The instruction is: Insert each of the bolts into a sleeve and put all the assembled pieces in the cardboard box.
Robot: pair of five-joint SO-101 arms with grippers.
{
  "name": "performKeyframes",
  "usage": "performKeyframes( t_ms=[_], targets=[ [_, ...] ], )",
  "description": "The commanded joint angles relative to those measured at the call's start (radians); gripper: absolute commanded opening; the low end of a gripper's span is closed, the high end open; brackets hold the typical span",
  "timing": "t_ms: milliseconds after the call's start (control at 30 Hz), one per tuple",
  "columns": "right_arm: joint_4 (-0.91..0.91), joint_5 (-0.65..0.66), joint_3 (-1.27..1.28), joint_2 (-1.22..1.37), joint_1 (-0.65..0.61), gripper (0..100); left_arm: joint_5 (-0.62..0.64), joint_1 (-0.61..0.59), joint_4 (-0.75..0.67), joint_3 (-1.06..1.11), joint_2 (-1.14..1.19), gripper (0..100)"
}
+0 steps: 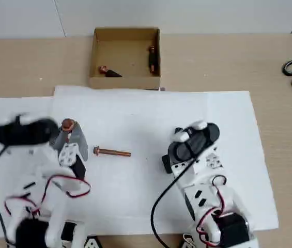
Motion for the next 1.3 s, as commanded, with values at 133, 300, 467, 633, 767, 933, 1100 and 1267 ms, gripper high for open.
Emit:
performKeyframes(
  t_ms=[133,300,467,633,767,933,1100,1267],
  targets=[
    [-0.125,-0.017,0.117,-0.070,-0.062,0.2,0.153,0.003,-0.117,0.168,-0.186,1],
    [-0.251,-0.015,0.198,-0.073,-0.194,0.2,0.238,0.057,-0.206,0.203,-0.184,1],
    [-0.427,-0.014,0.282,-0.073,-0.263,0.2,0.265,0.117,-0.328,0.222,-0.184,1],
    [-0.607,-0.012,0.368,-0.073,-0.266,0.2,0.261,0.160,-0.423,0.306,-0.184,1],
    [-0.608,-0.015,0.367,-0.071,-0.285,0.2,0.221,0.229,-0.483,0.389,-0.184,1],
    [-0.573,-0.014,0.367,-0.071,-0.344,0.2,0.218,0.328,-0.588,0.424,-0.184,1],
    [-0.496,-0.015,0.367,-0.071,-0.372,0.2,0.126,0.358,-0.640,0.423,-0.184,1],
    [-0.444,-0.015,0.367,-0.071,-0.369,0.2,0.094,0.358,-0.637,0.401,-0.184,1]
  ],
)
